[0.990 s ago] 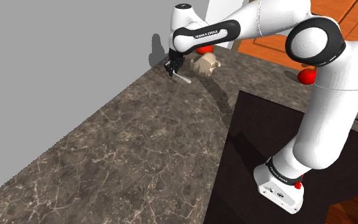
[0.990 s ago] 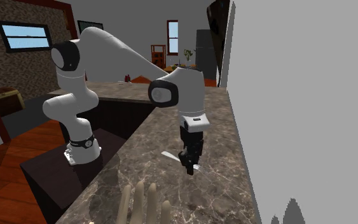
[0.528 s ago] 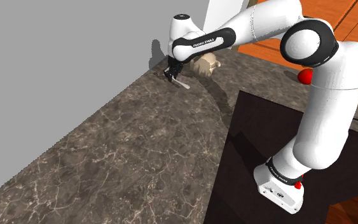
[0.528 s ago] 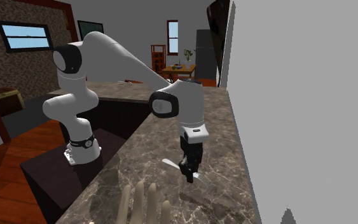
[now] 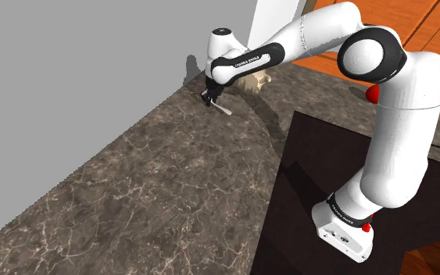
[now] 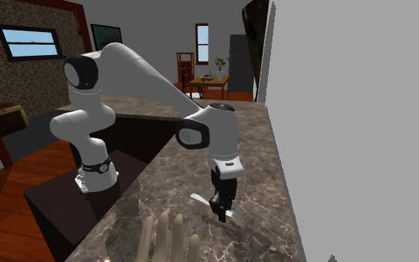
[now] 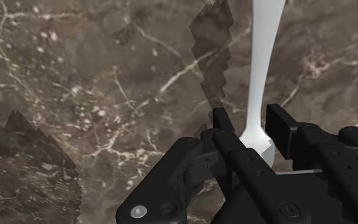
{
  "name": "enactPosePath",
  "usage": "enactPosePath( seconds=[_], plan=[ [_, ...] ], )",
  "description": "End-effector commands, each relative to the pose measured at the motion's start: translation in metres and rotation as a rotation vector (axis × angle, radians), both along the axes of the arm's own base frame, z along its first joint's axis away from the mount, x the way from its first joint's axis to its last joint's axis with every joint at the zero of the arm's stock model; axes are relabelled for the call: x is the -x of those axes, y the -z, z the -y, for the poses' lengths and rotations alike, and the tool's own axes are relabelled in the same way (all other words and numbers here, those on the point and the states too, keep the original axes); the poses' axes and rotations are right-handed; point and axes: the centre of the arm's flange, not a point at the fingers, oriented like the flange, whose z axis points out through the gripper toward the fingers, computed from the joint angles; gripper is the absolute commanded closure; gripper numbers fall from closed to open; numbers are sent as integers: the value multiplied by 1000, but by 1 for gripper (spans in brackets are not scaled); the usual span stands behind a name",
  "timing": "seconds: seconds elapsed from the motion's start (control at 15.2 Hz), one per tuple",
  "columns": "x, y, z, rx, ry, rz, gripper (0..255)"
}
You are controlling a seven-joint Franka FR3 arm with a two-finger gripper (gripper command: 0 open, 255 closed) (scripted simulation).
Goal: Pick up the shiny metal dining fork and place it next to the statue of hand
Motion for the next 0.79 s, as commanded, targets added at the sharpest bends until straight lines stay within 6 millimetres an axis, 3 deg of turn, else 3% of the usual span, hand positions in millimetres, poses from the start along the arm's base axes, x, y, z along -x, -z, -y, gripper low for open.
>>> enactPosePath(
  seconds=[0.0,0.26,0.33,0.66,0.73],
  plan=[
    [0,1,0,0,0,1,255],
    [0,1,0,0,0,1,255],
    [0,1,0,0,0,1,0],
    [0,1,0,0,0,1,0],
    [2,-12,-1,0,0,1,0]
  ],
)
